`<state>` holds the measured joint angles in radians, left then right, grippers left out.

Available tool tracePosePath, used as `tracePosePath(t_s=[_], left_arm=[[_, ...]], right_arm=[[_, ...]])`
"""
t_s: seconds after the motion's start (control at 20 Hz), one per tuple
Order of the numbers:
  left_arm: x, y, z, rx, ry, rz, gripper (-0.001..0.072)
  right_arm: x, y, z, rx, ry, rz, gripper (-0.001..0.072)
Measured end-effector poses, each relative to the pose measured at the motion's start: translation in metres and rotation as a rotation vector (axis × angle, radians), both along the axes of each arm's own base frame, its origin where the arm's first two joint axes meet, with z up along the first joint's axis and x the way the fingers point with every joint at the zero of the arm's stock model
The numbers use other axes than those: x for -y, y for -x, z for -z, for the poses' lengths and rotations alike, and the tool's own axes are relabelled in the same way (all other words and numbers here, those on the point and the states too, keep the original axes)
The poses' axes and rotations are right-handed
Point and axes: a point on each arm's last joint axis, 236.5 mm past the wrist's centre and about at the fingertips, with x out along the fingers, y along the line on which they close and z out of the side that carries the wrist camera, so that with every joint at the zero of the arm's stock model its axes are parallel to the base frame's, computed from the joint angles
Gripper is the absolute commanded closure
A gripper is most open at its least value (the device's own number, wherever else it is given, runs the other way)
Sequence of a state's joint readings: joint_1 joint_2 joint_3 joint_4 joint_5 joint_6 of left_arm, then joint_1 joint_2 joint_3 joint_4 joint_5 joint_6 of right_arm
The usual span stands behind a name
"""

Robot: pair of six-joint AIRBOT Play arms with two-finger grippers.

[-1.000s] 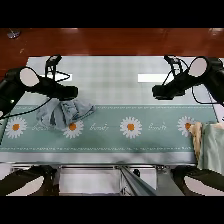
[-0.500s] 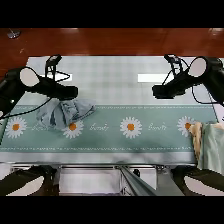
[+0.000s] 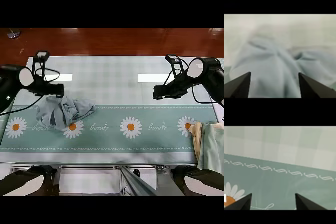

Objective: Fold the shirts.

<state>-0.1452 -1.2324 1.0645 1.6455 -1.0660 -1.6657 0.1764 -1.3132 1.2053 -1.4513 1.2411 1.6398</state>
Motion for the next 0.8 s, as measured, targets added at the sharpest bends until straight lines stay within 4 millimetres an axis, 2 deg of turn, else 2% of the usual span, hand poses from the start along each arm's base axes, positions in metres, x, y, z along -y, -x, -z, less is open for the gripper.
tracePosePath(t_s=[0.1, 0.2, 0.25, 0.3, 0.35, 0.45, 0.5, 0.6, 0.7, 0.8], left_arm=[[-0.021, 0.027, 0.033, -0.129, -0.041, -0.053, 0.0007], [-0.033, 0.054, 0.062, -0.247, -0.059, -0.094, 0.0012], [-0.036, 0.066, 0.074, -0.296, -0.060, -0.109, 0.0055], [-0.035, 0.074, 0.084, -0.330, -0.053, -0.116, 0.0531], [-0.033, 0.082, 0.090, -0.362, -0.040, -0.114, 0.0673], [-0.025, 0.090, 0.094, -0.399, -0.005, -0.078, 0.0673], [-0.018, 0.088, 0.090, -0.393, 0.025, -0.072, 0.0673], [-0.002, 0.074, 0.065, -0.323, 0.094, -0.049, 0.0673], [0.014, 0.047, 0.015, -0.167, 0.167, -0.018, 0.0673], [0.030, 0.024, -0.054, 0.030, 0.238, 0.021, 0.0673]], right_arm=[[-0.001, 0.000, 0.000, -0.001, -0.003, 0.001, 0.0089], [-0.003, 0.000, 0.000, -0.002, -0.011, 0.002, 0.0089], [-0.004, 0.000, 0.000, -0.002, -0.016, 0.003, 0.0089], [-0.005, 0.000, 0.000, 0.000, -0.022, 0.004, 0.0090], [-0.006, -0.001, -0.001, 0.002, -0.027, 0.006, 0.0090], [-0.008, -0.002, -0.001, 0.005, -0.034, 0.008, 0.0090], [-0.008, -0.002, -0.002, 0.007, -0.036, 0.007, 0.0090], [-0.008, -0.002, -0.006, 0.020, -0.038, 0.004, 0.0090], [-0.008, -0.002, -0.018, 0.054, -0.042, 0.000, 0.0090], [-0.005, -0.003, -0.037, 0.113, -0.040, 0.000, 0.0090]])
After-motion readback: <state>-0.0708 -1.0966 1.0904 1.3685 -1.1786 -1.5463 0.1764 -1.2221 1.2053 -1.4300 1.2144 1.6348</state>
